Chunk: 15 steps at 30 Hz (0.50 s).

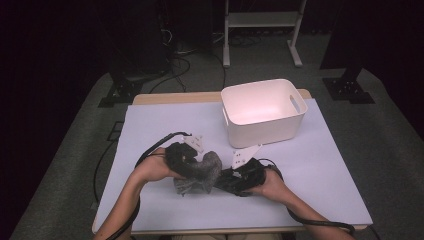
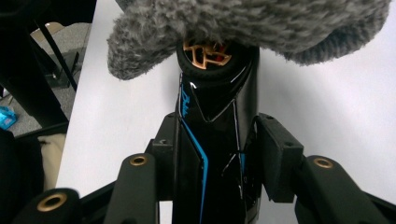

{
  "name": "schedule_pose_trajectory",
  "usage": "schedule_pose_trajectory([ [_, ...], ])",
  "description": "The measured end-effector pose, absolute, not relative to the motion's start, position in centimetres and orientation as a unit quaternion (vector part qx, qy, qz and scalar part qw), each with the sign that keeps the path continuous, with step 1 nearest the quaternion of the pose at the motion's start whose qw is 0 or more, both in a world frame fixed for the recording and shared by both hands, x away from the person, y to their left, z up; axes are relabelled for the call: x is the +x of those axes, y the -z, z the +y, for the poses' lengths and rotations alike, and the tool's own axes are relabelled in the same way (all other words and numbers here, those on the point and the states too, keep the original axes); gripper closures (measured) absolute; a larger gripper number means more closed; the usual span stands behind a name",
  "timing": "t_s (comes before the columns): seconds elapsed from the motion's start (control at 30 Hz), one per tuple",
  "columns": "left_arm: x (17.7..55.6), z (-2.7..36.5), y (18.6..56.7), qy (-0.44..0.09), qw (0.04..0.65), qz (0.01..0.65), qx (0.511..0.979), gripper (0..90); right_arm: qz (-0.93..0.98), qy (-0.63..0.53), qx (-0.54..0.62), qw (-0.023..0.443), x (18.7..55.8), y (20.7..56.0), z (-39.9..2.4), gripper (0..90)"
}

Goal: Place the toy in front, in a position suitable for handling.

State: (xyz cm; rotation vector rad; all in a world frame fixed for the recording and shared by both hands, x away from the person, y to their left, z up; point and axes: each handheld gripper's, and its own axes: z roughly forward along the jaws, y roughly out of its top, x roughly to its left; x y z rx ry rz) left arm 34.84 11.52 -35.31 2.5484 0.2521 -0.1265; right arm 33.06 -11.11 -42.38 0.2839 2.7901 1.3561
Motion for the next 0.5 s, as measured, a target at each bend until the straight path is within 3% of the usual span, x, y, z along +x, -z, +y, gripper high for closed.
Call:
schedule_pose_trajectory([
  [0.5, 34.8, 8.2, 35.1, 0.054, 0.279, 0.067, 0.956, 68.4, 0.89, -0.441, 0.113, 0.013, 32.1, 42.5, -14.4, 55.0],
])
